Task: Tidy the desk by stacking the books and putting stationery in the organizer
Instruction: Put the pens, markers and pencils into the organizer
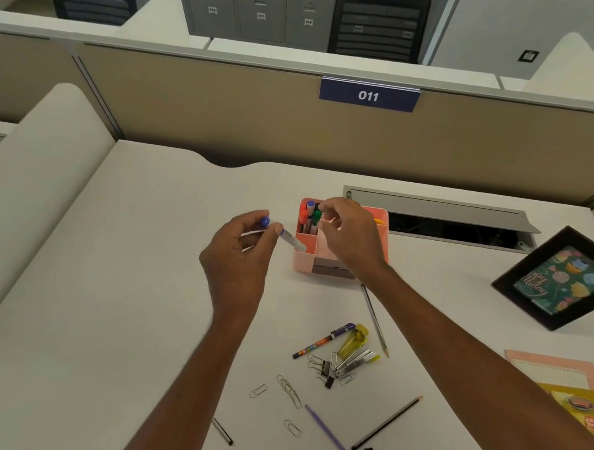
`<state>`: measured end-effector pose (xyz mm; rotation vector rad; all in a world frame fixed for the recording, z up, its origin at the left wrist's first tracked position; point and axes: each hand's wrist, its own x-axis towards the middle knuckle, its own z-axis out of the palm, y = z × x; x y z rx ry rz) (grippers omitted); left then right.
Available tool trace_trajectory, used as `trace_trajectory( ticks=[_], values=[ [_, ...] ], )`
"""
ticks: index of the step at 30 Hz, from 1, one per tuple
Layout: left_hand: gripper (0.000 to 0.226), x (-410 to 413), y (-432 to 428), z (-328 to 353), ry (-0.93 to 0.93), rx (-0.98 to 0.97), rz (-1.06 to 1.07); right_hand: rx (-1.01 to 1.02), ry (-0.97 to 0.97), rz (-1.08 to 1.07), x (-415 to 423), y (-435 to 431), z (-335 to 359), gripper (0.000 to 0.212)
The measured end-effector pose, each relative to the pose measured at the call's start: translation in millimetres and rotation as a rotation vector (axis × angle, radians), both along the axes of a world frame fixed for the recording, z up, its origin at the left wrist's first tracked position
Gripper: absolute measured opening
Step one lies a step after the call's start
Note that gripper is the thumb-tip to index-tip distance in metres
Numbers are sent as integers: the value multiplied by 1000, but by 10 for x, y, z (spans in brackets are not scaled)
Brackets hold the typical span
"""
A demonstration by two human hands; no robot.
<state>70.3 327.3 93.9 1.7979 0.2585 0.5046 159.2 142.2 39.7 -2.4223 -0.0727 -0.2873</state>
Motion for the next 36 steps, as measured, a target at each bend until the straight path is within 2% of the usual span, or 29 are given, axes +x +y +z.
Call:
trace_trajectory(
  ticks=[4,8,14,21,30,36],
  values=[
    [28,243,-109,14,-77,80,-64,95,-17,205,-80,64,215,26],
    [27,449,-233,-16,-124,151,-141,143,-80,284,-71,112,419,35],
    [33,622,-306,-46,-43,132,-257,104,-144,210,-5,32,447,21],
    [29,624,-208,-389,130,124,-156,111,-127,65,135,5,330,23],
    [35,315,-222,-568,297,113,-232,40,-29,38,237,67,153,19],
    [42,168,-180,-687,324,55,-238,-63,45,21,276,107,33,23]
  ],
)
